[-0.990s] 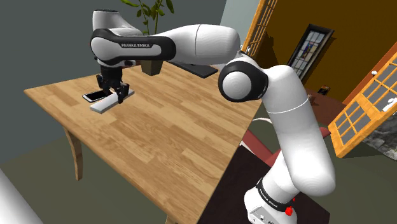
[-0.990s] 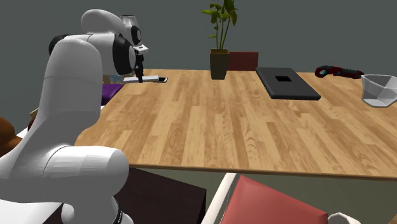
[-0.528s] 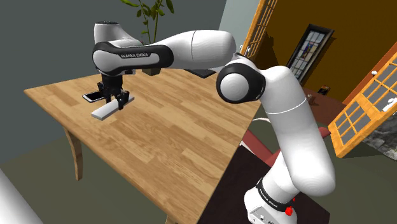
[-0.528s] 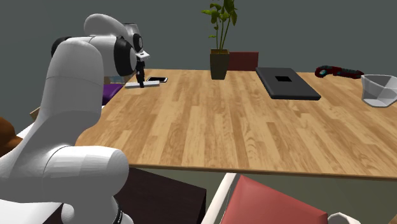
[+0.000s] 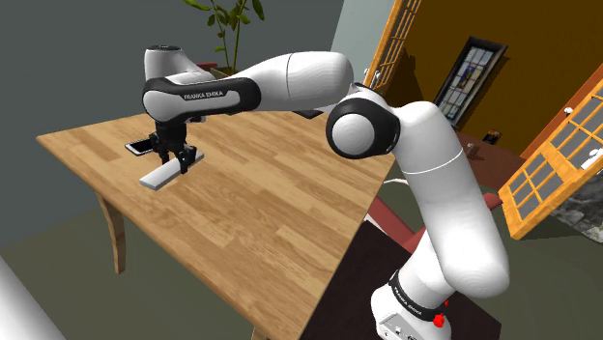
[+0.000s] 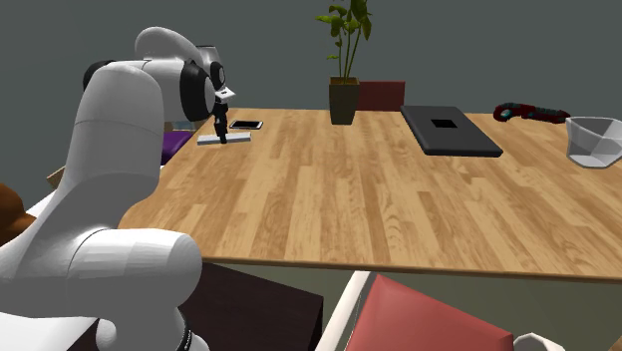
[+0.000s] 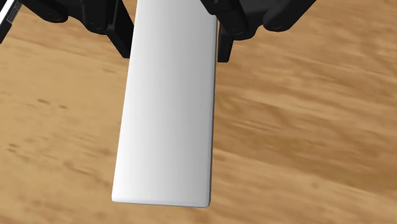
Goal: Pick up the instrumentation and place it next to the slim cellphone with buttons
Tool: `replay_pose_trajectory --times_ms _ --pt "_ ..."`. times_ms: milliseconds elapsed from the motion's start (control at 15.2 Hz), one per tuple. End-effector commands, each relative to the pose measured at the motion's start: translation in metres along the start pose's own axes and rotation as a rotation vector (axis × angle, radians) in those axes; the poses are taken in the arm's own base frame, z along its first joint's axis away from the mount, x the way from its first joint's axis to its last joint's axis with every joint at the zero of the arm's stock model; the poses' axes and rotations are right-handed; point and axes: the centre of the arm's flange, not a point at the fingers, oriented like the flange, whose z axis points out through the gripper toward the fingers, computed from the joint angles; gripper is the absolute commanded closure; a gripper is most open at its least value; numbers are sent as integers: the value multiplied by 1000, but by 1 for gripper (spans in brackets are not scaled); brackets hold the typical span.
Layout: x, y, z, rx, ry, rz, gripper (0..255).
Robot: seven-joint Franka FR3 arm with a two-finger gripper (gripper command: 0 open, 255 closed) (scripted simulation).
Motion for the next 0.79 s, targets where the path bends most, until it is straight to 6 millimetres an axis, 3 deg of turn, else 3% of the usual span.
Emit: replay_pose_trajectory --times_ms 0,132,198,528,726 --pt "0 0 0 1 0 0 255" --pt "0 0 0 1 0 0 255" --pt "0 0 0 1 0 0 0" --pt "0 0 0 1 0 0 0" --pt "0 0 -40 1 0 0 0"
